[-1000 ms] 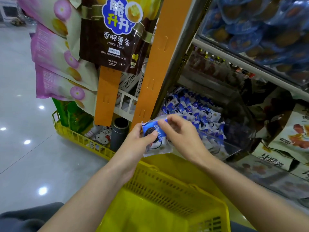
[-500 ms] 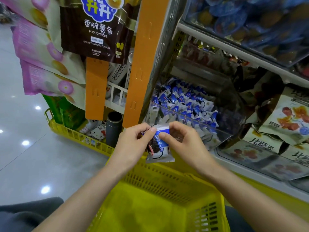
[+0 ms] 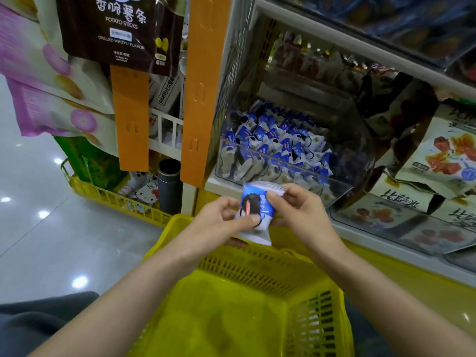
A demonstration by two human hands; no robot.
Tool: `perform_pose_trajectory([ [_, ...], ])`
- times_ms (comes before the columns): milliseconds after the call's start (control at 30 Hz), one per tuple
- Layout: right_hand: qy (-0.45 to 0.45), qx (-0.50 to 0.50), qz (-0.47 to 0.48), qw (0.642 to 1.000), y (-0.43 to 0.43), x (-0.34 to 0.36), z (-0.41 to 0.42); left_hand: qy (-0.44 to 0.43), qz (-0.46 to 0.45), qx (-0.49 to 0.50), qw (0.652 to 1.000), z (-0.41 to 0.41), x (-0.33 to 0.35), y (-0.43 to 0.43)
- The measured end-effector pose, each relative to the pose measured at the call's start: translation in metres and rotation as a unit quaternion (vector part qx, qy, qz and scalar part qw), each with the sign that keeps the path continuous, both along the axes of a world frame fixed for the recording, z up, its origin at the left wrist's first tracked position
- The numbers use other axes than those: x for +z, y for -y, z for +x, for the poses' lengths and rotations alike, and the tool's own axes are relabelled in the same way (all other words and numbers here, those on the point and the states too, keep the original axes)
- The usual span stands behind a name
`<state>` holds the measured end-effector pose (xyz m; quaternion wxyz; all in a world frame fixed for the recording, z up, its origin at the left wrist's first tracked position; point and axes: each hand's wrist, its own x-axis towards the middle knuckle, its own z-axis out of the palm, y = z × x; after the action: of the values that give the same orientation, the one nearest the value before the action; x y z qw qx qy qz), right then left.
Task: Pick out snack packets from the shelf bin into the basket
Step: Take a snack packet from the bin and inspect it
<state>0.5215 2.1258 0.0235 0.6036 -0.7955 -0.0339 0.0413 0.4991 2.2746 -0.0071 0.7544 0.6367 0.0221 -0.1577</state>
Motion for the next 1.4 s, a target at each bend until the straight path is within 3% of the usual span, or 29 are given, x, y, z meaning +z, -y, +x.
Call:
perform_pose_trajectory([
  [67, -0.064, -0.007, 0.052, 0.997, 0.008, -0.003, 0.000, 0.025, 0.035, 0.004, 0.999, 0.000, -0.003, 0.001],
  [167, -0.090, 0.030, 0.028, 0.995, 0.017, -0.008, -0.002, 0.084, 0.113, 0.035, 0.989, 0.003, -0.006, 0.000],
  [267, -0.084, 0.049, -0.009, 0.995, 0.024, -0.013, -0.004, 0.067, 0.088, 0.061, 0.992, 0.003, -0.010, 0.003],
  [400, -0.109, 0.039, 0.040, 0.992, 0.030, -0.020, -0.004, 0.013, 0.020, 0.079, 0.997, 0.004, -0.014, 0.005],
  [467, -0.138, 0.054, 0.045, 0.988, 0.031, -0.021, -0.003, 0.021, 0.023, 0.100, 0.994, 0.005, -0.019, 0.004],
  [567, -0.185, 0.108, -0.027, 0.976, 0.032, -0.028, -0.003, 0.074, 0.063, 0.126, 0.987, 0.008, -0.026, 0.002],
  [667, -0.129, 0.128, -0.123, 0.976, 0.033, -0.034, -0.005, 0.155, 0.165, 0.096, 0.969, 0.010, -0.031, 0.000],
  [767, -0.065, 0.160, -0.125, 0.977, 0.030, -0.031, -0.005, 0.193, 0.207, 0.037, 0.958, 0.007, -0.032, 0.004],
  [867, -0.016, 0.153, -0.085, 0.984, 0.027, -0.028, -0.005, 0.180, 0.170, 0.030, 0.968, 0.001, -0.032, 0.015],
  [967, -0.011, 0.096, -0.047, 0.994, 0.028, -0.032, -0.005, 0.090, 0.062, 0.071, 0.991, -0.005, -0.028, 0.022],
  [1100, -0.042, 0.091, -0.020, 0.995, 0.029, -0.034, -0.008, 0.097, 0.066, 0.072, 0.991, -0.009, -0.023, 0.023],
  [1300, 0.069, 0.087, -0.113, 0.987, 0.028, -0.035, -0.014, 0.061, 0.037, 0.055, 0.996, -0.004, -0.025, 0.022],
  [1400, 0.181, 0.052, -0.240, 0.952, 0.029, -0.034, -0.016, 0.064, 0.043, 0.074, 0.994, 0.000, -0.027, 0.025],
])
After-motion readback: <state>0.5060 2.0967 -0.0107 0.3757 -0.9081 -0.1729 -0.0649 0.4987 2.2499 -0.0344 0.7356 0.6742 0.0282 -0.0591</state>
